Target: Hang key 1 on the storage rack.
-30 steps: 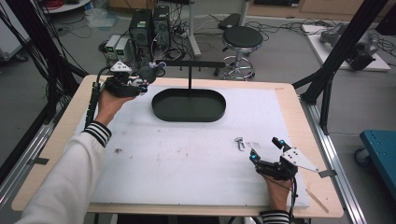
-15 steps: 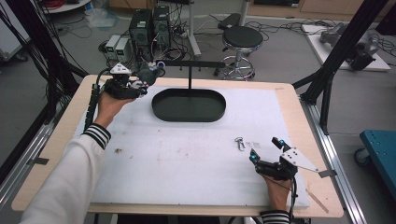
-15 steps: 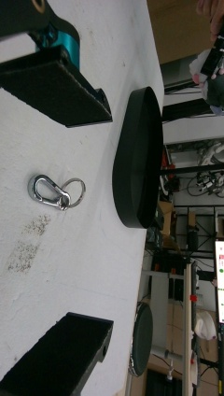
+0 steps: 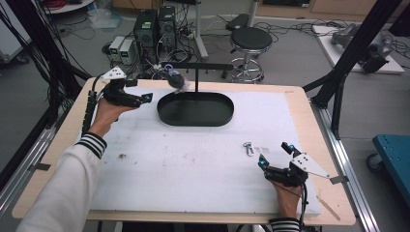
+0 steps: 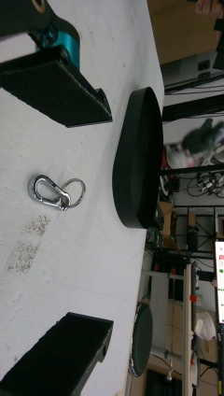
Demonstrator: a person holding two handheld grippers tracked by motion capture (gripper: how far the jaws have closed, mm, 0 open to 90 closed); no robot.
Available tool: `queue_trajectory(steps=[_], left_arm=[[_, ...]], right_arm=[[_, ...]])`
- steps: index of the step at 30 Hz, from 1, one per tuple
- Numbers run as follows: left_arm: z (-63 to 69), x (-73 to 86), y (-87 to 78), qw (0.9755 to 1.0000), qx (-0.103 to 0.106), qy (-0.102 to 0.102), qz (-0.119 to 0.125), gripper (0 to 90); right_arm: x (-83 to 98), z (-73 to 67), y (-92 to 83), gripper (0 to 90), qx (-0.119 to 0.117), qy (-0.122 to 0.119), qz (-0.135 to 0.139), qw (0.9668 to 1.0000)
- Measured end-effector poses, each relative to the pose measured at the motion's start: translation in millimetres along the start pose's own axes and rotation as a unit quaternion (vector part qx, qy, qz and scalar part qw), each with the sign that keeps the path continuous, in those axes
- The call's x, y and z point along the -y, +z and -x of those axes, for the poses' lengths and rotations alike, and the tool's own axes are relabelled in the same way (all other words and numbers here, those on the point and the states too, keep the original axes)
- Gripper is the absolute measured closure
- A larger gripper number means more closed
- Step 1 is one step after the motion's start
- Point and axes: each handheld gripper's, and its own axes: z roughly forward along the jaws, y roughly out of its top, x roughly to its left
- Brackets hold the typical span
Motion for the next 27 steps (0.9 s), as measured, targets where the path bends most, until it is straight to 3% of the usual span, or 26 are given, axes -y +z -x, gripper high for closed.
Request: queue_trajectory(steps=[7, 13, 19, 27], left_arm=[[9.5, 15.9, -35.8, 0.9994, 0.012, 0.013, 0.03, 1.7], [19.6, 40.0, -66.0, 0.9972, 0.027, 0.025, 0.065, 1.7], [35.1, 62.4, -91.2, 0.9949, 0.024, 0.032, 0.093, 1.7], [57.8, 82.2, -111.1, 0.9905, 0.016, 0.031, 0.133, 1.7]], right_arm=[[0.0, 0.3, 0.0, 2.4, 0.0, 0.003, 0.001, 1.0], [0.1, 0.5, 0.2, 2.4, 0.0, 0.001, 0.001, 1.0], [0.0, -0.1, 0.2, 2.4, 0.001, 0.001, 0.0, 1.0], [0.1, -0.9, 0.1, 2.4, 0.002, -0.001, -0.001, 1.0]])
